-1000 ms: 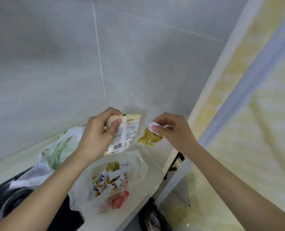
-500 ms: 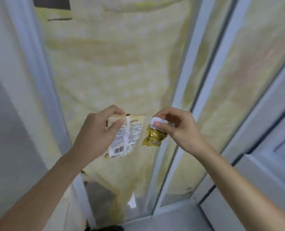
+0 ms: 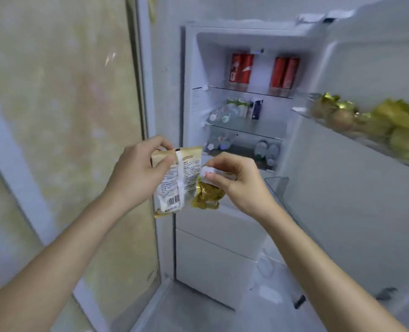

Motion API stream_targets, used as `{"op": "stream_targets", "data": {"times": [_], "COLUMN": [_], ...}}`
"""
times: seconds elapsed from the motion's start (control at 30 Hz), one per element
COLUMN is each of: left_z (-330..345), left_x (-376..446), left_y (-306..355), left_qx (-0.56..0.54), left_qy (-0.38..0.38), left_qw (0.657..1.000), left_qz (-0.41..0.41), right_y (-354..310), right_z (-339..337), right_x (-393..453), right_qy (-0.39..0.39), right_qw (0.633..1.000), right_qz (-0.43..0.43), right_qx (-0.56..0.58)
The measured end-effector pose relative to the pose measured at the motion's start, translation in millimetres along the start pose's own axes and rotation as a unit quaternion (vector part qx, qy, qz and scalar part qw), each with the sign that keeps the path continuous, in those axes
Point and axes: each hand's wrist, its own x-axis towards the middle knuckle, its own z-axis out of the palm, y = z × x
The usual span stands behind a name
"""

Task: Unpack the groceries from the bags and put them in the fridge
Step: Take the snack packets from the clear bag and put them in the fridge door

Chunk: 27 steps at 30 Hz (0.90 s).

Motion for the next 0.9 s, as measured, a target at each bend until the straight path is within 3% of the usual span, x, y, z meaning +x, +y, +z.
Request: {"op": "stream_targets", "data": {"times": [0.37, 0.57, 0.7, 0.8, 0.9], "left_z": [215, 299, 343, 360, 366], "left_x": [124, 151, 156, 158, 158], "left_y": [66, 74, 48, 27, 12], "left_qx": [-0.241, -0.338, -0.301, -0.207, -0.094], "left_qy": [-0.159, -0.268, -0.320, -0.337, -0.304], "left_qw": [0.955, 0.902, 0.896, 0.918, 0.947], "left_qz": [0.067, -0.024, -0.066, -0.030, 0.051], "right_y": [81, 112, 143, 162, 176], "right_z": [-143, -175, -177, -169, -158], "right_x": [-19, -23, -15, -8, 0], "right_qy": [0.227, 0.258, 0.244, 0.206, 0.159], "right_qw": [0.959, 0.917, 0.898, 0.887, 0.881], "right_qz": [0.102, 0.157, 0.228, 0.268, 0.289], "right_qx": [-0.134, -0.259, -0.288, -0.316, -0.340]}}
